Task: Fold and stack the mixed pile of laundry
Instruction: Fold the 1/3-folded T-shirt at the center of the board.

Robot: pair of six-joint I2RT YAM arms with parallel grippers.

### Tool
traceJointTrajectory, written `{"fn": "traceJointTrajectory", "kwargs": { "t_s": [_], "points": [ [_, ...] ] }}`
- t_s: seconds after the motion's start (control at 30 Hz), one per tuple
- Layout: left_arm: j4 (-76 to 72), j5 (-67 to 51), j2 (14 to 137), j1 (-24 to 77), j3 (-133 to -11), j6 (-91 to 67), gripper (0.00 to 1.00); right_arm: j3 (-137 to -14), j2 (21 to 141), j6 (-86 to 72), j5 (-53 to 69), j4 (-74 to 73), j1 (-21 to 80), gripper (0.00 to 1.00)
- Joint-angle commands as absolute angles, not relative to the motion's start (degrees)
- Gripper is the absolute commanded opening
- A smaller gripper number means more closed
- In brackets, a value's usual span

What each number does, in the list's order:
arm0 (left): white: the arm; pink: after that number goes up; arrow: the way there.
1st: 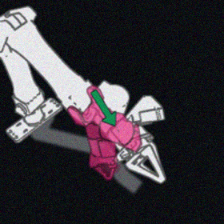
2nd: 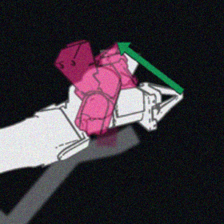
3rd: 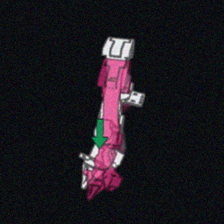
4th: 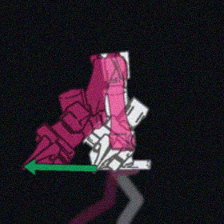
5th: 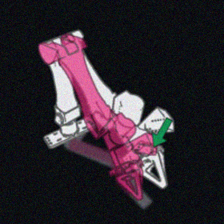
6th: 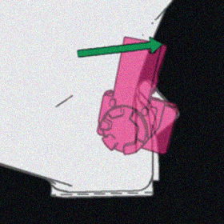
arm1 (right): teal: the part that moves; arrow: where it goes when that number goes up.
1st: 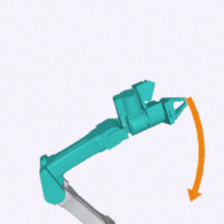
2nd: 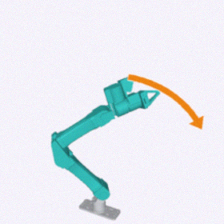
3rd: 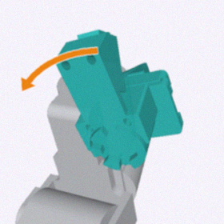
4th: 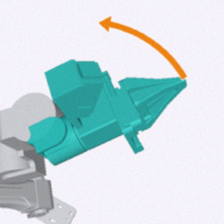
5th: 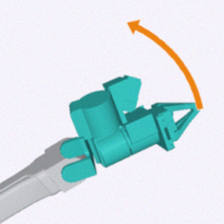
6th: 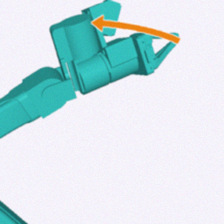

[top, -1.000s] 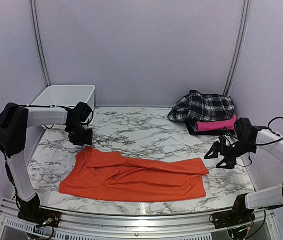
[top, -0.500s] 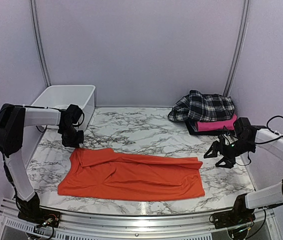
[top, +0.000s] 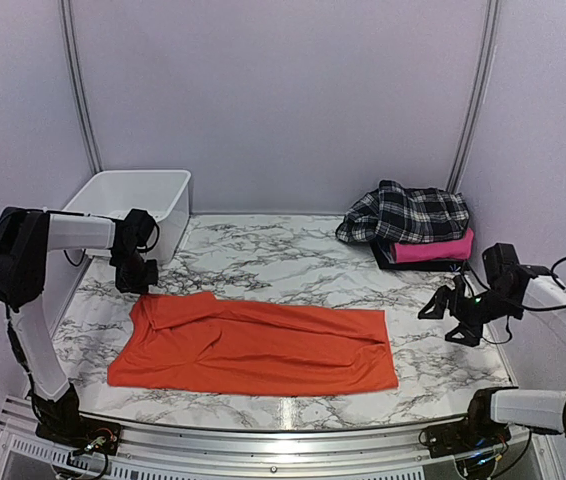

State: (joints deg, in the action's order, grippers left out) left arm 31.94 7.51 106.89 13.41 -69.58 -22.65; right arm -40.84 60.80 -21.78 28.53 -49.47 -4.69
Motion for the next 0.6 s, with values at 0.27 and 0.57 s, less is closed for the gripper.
{"fn": "traceJointTrajectory", "kwargs": {
  "t_s": [0.27, 0.57],
  "points": [
    [32.21, 6.54, 104.51, 12.3, -72.06, -21.3, 0.28, -52.11, 69.56, -20.33, 32.06, -39.62, 3.34, 0.75],
    [32.82, -0.09, 95.28, 12.3, -68.91, -20.68, 0.46, -63.02, 89.91, -17.63, 33.15, -33.05, 19.26, 0.56]
  ]
}}
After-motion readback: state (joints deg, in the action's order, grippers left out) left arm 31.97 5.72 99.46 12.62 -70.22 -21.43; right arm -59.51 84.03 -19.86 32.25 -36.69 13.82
